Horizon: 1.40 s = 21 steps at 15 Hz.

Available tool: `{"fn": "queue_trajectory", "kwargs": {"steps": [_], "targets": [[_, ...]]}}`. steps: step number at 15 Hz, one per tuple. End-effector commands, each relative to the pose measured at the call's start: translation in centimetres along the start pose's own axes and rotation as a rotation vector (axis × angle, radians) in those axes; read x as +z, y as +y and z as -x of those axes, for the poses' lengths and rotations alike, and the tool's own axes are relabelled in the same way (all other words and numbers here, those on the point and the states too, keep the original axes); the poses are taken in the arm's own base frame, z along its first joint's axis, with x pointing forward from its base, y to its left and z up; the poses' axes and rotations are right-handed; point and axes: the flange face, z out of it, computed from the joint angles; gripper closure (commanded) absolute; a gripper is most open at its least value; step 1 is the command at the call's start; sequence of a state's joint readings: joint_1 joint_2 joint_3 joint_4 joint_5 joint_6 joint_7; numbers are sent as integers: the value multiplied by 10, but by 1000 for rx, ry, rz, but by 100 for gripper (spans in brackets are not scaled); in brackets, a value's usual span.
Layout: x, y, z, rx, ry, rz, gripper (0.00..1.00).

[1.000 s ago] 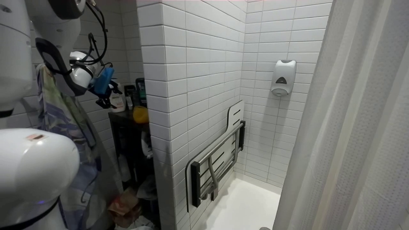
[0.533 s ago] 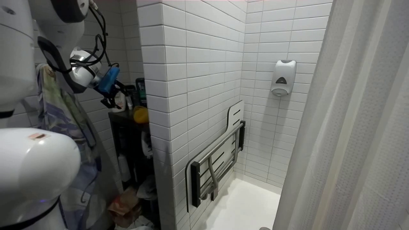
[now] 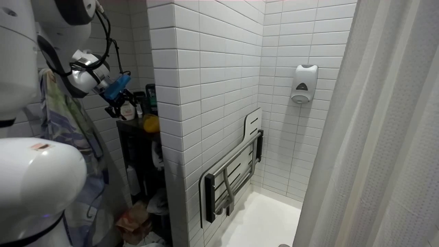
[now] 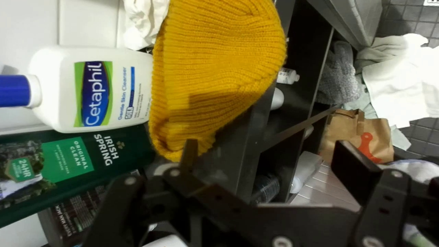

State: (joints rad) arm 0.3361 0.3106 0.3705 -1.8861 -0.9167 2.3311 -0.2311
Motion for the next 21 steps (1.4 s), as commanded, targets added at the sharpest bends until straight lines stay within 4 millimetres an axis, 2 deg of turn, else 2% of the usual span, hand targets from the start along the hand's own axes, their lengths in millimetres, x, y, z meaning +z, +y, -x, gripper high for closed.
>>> {"fn": "queue_trajectory", "kwargs": {"steps": [1, 2, 3, 7, 12, 15, 21], "targets": [[-3, -2, 0, 23, 37, -37, 0], [-12, 5, -2, 41, 86, 21, 0], [-2, -1, -4, 24, 38, -18, 0], [-6, 3, -5, 35, 82, -3, 0], [12, -14, -4, 52, -80, -157, 0], [21, -20, -8, 108, -108, -237, 0], [48, -19, -8, 215, -127, -239, 0]]}}
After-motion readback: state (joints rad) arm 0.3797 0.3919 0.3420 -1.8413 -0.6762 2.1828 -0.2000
